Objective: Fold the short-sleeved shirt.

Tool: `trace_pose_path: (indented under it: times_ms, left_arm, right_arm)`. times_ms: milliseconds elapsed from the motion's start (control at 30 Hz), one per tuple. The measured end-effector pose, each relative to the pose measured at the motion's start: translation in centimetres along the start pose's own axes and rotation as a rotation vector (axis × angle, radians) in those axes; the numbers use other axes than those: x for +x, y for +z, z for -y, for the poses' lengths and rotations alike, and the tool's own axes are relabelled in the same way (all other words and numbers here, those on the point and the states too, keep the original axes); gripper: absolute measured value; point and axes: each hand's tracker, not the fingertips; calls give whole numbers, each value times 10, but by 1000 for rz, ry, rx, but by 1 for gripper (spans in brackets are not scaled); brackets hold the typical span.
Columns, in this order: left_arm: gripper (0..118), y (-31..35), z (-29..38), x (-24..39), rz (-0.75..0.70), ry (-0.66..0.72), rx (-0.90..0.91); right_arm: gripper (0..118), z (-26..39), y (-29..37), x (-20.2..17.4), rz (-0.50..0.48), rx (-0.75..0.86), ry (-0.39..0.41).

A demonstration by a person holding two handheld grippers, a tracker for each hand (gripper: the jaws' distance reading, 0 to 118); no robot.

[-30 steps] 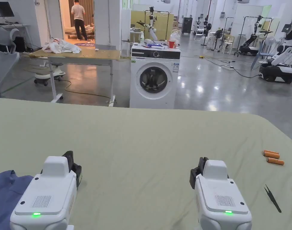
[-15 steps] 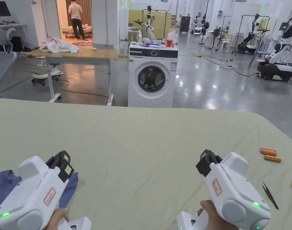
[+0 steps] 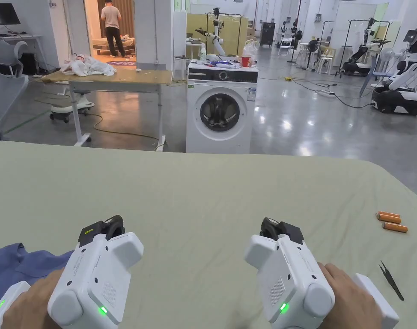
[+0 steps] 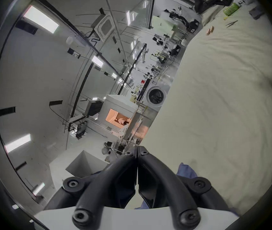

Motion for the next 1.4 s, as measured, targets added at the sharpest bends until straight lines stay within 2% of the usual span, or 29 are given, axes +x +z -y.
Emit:
trace_pose_path:
  times_ms: [67, 100, 133, 233, 267, 333, 433, 500, 600, 667, 833, 933, 1133, 1300, 1400]
  left_arm:
    - [0, 0, -1, -7, 16, 181, -9]
    - [0, -1, -1, -12, 28, 302, -16]
    - [0, 0, 1, -18, 29, 424, -31]
    - [0, 1, 7, -27, 30, 740, -38]
    - [0, 3, 10, -28, 26, 831, -35]
    - [0, 5, 17, -31, 37, 1025, -28]
    - [0, 9, 24, -33, 6, 1189, -13]
    - [0, 11, 29, -37, -13, 1297, -10]
    - [0, 13, 31, -41, -21, 1321, -9]
    - [0, 16, 27, -45, -16, 1301, -6]
    - [0, 21, 25, -52, 13, 1111, -78]
    - [0, 24, 38, -61, 24, 1101, -116]
    - [0, 30, 90, -85, 106, 1083, -353]
    - [0, 32, 154, -96, 226, 1189, -587]
    - [1, 29, 190, -89, 300, 1143, -732]
  right_arm:
    - [4, 0, 0, 4, -1, -18, -132]
    - [4, -4, 11, 15, -4, -23, -234]
    - [4, -4, 15, 20, -31, -28, -358]
    - [4, 12, 8, 32, -124, -22, -835]
    - [4, 16, 6, 33, -119, -33, -923]
    - [4, 19, 8, 31, -62, -74, -1028]
    - [4, 28, 5, 27, -27, -110, -1185]
    - [4, 32, 6, 26, 23, -127, -1252]
    - [4, 35, 8, 29, 86, -133, -1282]
    - [4, 34, 10, 30, 76, -110, -1275]
    - [4, 24, 12, 28, 60, -89, -1151]
    - [4, 20, 13, 23, 42, -85, -1151]
    - [4, 14, 11, 10, -9, -90, -1137]
    - [4, 10, 8, -3, -62, -80, -1113]
    - [4, 8, 4, -11, -90, -88, -1115]
